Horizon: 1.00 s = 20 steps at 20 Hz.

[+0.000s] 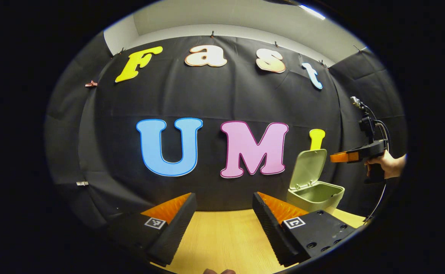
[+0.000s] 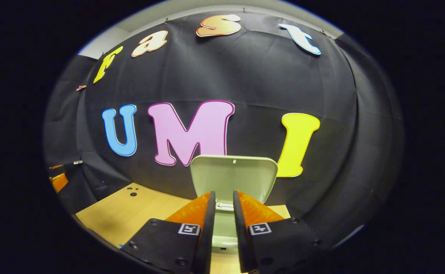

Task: Press the lid of the desktop garbage bin to open it, pick up the crumpled paper on the desktop and throw it into the bin, then pick up the pop can on the desktop and drop it into the bin, and finally close the garbage bin lid.

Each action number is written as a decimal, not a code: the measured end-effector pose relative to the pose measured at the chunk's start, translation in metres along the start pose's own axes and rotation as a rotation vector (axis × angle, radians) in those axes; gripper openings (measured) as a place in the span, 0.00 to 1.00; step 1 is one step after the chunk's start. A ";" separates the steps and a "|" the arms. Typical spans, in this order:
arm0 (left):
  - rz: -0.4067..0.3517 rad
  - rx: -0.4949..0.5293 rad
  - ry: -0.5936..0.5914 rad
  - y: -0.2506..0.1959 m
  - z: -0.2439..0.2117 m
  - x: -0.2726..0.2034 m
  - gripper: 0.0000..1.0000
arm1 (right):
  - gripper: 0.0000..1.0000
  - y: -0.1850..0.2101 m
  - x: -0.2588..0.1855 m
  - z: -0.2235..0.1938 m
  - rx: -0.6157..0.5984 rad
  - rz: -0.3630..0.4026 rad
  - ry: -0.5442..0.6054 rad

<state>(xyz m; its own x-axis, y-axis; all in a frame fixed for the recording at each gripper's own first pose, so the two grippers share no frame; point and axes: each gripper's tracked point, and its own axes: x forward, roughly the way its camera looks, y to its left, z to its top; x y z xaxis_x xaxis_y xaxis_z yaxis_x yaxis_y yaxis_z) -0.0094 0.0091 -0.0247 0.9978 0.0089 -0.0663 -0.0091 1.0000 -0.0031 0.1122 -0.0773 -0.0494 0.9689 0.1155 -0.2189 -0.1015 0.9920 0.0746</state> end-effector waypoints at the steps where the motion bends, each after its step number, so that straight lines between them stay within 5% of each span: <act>1: 0.000 -0.002 0.005 0.001 -0.001 0.000 0.96 | 0.43 0.006 -0.004 0.001 0.001 0.012 -0.005; 9: -0.026 0.001 0.110 0.003 -0.042 -0.011 0.96 | 0.77 0.052 -0.040 -0.010 -0.015 0.079 -0.004; 20: -0.099 -0.023 0.489 -0.009 -0.195 -0.043 0.96 | 0.79 0.058 -0.069 -0.056 0.014 0.060 0.084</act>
<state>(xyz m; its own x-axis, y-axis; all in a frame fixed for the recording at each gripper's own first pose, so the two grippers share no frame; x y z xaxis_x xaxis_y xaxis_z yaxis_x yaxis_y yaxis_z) -0.0653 -0.0014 -0.2168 0.8463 -0.0942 -0.5244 0.0772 0.9955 -0.0542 0.0272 -0.0253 -0.0848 0.9387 0.1788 -0.2948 -0.1546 0.9825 0.1035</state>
